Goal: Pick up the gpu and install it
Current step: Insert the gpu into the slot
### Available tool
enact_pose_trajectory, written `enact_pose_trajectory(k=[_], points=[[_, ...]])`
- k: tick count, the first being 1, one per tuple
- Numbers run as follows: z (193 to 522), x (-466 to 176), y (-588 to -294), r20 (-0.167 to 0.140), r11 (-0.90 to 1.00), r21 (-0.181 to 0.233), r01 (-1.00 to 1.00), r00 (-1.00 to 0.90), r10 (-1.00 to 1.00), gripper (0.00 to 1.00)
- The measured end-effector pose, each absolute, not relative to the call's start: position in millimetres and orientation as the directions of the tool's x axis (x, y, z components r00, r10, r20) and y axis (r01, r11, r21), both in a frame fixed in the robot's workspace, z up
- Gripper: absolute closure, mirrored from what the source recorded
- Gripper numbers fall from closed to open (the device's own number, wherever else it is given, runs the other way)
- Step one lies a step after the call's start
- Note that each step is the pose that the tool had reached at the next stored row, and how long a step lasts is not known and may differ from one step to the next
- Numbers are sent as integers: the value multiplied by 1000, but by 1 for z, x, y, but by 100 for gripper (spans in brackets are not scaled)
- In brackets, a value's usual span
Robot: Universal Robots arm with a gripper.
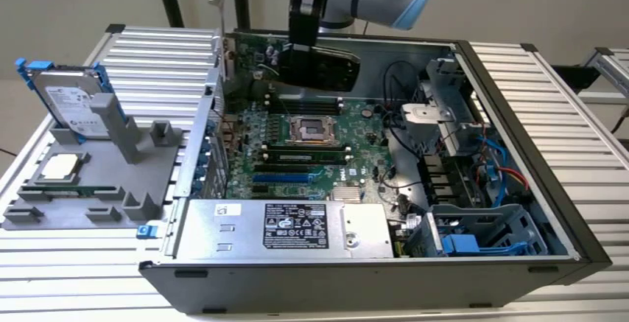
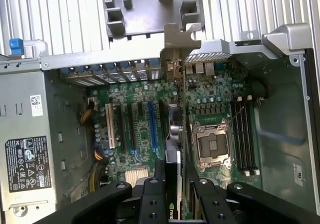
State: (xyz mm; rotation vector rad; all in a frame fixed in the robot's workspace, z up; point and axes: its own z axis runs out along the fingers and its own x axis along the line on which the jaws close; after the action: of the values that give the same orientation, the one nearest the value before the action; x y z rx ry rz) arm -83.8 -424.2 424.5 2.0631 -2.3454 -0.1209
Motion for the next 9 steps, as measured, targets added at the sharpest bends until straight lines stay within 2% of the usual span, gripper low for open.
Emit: enact_pose_trajectory(k=[9], points=[[418, -78, -423, -40, 126, 62, -990, -129, -991, 100]])
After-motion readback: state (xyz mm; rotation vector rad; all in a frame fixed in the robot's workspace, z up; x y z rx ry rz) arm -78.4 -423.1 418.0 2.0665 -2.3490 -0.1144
